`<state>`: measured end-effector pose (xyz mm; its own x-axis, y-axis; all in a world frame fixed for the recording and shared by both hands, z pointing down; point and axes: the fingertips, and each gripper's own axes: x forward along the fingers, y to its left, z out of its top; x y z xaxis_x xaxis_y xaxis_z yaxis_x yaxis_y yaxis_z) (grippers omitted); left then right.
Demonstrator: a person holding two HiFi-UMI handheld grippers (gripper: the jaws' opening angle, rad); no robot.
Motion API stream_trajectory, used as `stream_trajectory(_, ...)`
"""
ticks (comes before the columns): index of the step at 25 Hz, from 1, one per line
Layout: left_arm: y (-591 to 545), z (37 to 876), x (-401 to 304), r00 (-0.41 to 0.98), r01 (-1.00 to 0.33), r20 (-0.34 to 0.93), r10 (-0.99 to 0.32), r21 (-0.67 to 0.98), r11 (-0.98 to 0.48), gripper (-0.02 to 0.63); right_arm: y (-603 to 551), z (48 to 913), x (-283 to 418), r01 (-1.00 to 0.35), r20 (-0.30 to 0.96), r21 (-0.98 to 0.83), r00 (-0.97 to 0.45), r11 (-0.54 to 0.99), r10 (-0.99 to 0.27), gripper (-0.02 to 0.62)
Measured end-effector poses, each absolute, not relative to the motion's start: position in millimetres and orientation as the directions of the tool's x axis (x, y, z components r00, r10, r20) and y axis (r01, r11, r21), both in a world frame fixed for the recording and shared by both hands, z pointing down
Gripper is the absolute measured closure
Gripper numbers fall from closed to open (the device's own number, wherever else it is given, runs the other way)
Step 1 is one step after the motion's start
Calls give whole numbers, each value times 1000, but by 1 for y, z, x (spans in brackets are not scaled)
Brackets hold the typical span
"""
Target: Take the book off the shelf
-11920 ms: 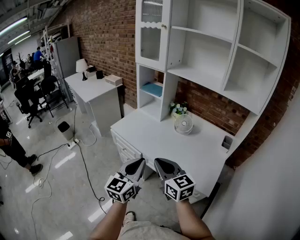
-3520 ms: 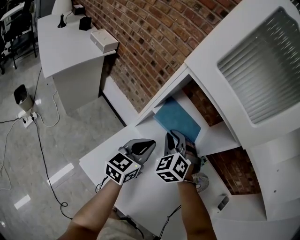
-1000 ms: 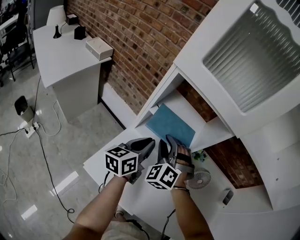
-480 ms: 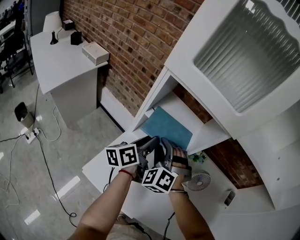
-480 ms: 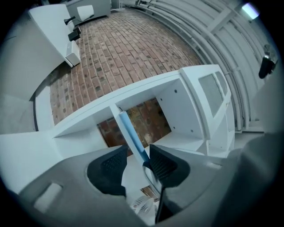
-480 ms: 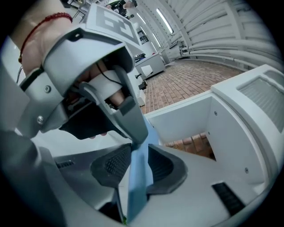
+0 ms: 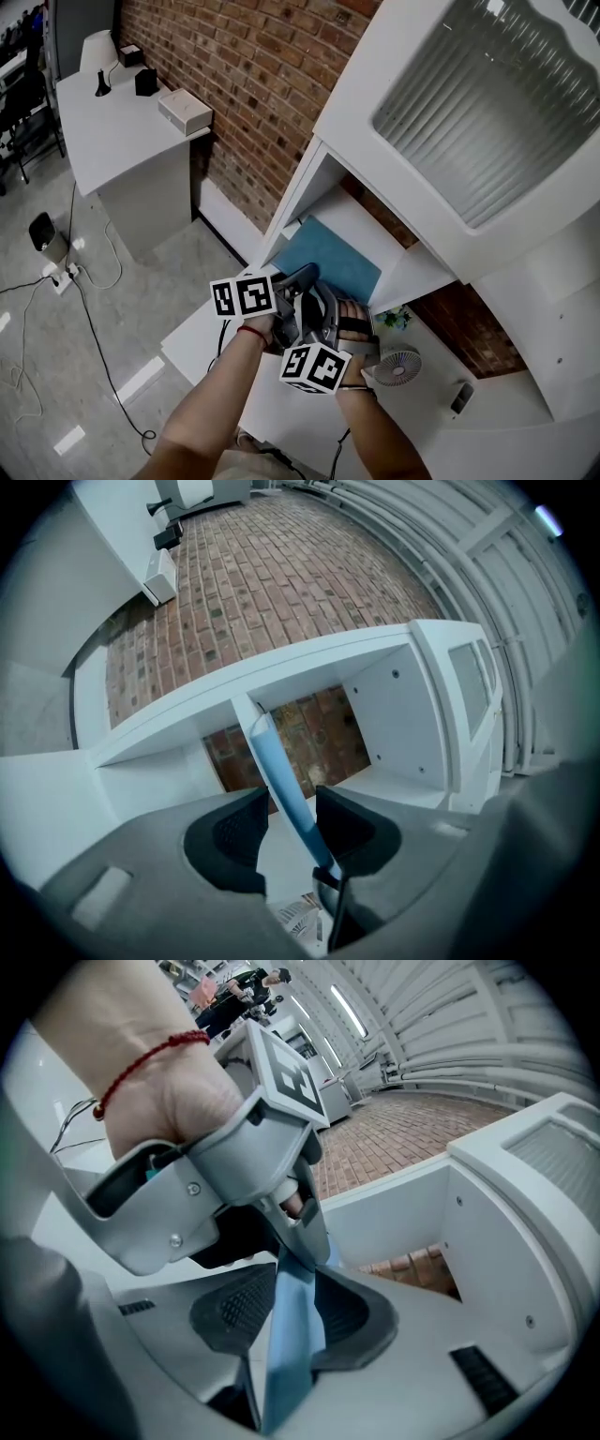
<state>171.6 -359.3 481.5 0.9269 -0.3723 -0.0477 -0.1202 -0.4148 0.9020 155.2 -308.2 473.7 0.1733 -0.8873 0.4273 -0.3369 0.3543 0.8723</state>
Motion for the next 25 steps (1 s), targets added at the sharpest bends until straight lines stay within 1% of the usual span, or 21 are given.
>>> stream_trajectory(6, -368, 479, 183, 943, -101, -49, -330, 901, -423, 462, -307, 475, 154, -345, 439, 863, 149, 370, -886, 456)
stream_trajectory(14, -370, 481, 186, 941, -113, -40, -337, 900, -421, 465, -307, 473, 156, -408, 459, 830, 110, 381, -882, 456)
stream_trajectory(17, -370, 481, 186, 942, -109, -41, -334, 902, -418, 474, -306, 473, 156, -424, 462, 821, 101, 382, -881, 454)
stream_trajectory(21, -369, 480, 187, 943, -93, -51, -329, 908, -409, 503, -304, 475, 157, -415, 467, 822, 97, 391, -879, 454)
stream_trajectory(25, -369, 480, 186, 940, -63, -71, -333, 925, -374, 517, -298, 473, 158, -421, 474, 814, 84, 400, -876, 454)
